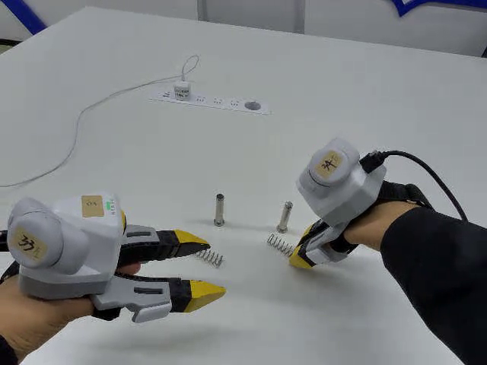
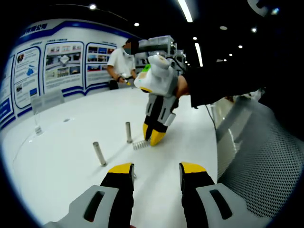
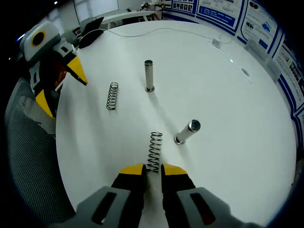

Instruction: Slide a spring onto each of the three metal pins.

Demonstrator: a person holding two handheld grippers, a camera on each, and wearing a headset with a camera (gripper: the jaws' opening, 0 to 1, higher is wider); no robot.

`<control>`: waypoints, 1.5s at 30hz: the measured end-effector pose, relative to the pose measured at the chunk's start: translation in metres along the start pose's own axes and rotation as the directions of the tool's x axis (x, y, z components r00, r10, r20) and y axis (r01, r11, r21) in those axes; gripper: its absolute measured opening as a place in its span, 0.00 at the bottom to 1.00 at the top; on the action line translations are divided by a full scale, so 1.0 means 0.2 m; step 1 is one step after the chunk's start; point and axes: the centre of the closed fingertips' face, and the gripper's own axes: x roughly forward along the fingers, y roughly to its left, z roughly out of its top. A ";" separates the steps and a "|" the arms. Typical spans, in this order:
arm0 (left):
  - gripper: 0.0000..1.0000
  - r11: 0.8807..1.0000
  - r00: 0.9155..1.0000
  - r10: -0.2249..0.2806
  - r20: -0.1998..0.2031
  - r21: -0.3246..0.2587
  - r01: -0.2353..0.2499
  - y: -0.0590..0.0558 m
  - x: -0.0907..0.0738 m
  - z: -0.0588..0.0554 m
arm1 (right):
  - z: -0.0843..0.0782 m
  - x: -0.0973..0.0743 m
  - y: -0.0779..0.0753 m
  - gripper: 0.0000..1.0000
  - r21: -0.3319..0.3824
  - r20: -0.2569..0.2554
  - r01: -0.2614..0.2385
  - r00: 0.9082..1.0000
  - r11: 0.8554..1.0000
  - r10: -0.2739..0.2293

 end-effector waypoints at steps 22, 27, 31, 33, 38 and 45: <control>0.38 0.999 0.999 -0.031 -0.017 0.025 0.031 0.00 0.06 0.01 | 0.05 -0.11 0.10 0.11 -0.088 0.006 -0.042 0.999 0.995 0.042; 0.38 0.999 0.999 -0.038 -0.025 0.033 0.039 0.00 0.07 0.01 | 0.07 -0.14 0.14 0.11 -0.133 0.005 -0.060 0.998 0.989 0.061; 0.38 0.998 0.999 -0.043 -0.027 0.040 0.044 0.00 0.07 0.02 | 0.10 -0.17 0.20 0.11 -0.182 0.004 -0.080 0.997 0.980 0.082; 0.38 0.998 0.999 -0.045 -0.028 0.043 0.047 0.00 0.07 0.02 | 0.11 -0.18 0.23 0.11 -0.208 0.003 -0.093 0.995 0.974 0.096; 0.38 0.997 0.998 -0.054 -0.029 0.051 0.056 -0.02 0.08 0.03 | 0.15 -0.21 0.30 0.11 -0.259 0.004 -0.121 0.992 0.958 0.126; 0.37 0.995 0.997 -0.072 -0.035 0.067 0.074 -0.04 0.09 0.03 | 0.18 -0.23 0.37 0.11 -0.327 -0.001 -0.146 0.988 0.934 0.155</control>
